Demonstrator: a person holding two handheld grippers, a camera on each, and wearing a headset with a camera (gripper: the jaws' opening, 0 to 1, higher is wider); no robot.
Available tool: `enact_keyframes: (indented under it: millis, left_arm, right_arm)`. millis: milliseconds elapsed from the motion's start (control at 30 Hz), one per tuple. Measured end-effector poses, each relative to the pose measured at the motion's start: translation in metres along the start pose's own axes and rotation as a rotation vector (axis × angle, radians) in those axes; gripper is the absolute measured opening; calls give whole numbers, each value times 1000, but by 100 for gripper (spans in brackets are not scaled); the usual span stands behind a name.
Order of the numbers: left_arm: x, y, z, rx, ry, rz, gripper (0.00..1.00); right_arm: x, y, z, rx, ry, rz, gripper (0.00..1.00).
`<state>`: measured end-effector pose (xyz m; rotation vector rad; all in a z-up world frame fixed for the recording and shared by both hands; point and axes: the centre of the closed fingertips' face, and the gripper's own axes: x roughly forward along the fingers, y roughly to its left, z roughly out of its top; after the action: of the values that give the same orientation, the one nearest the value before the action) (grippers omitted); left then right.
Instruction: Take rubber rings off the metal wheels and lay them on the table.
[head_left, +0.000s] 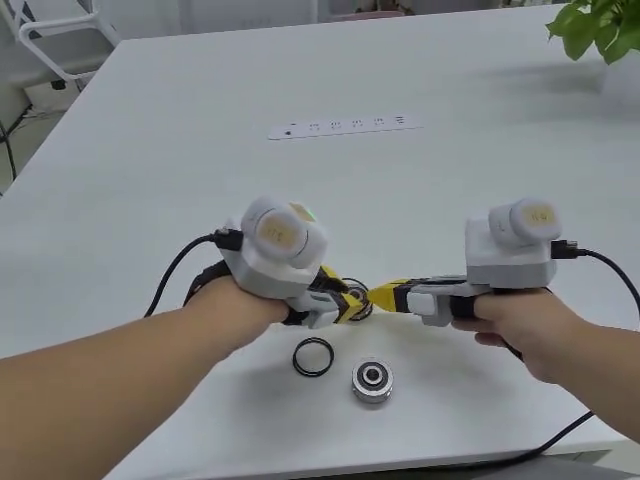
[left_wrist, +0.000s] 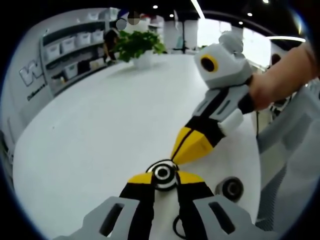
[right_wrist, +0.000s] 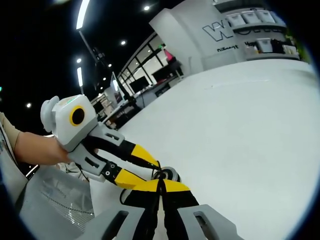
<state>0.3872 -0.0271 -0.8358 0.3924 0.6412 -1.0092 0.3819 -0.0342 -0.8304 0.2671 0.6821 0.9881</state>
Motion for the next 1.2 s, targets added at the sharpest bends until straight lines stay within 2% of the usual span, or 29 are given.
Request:
enact_keyframes:
  millis: [400,867,1200]
  left_arm:
    - [-21,-5,13,16,-54,-4,25]
    - [-53,-19,25,37,-122,-28,35]
    - [-76,-21,26,31,-143,-21,43]
  right_arm:
    - [-6,2,7,-5,-14,-1,0]
    - [-13,10,11,-13,-26,6,0]
    - [-15,22,16,-21,-32,30,0]
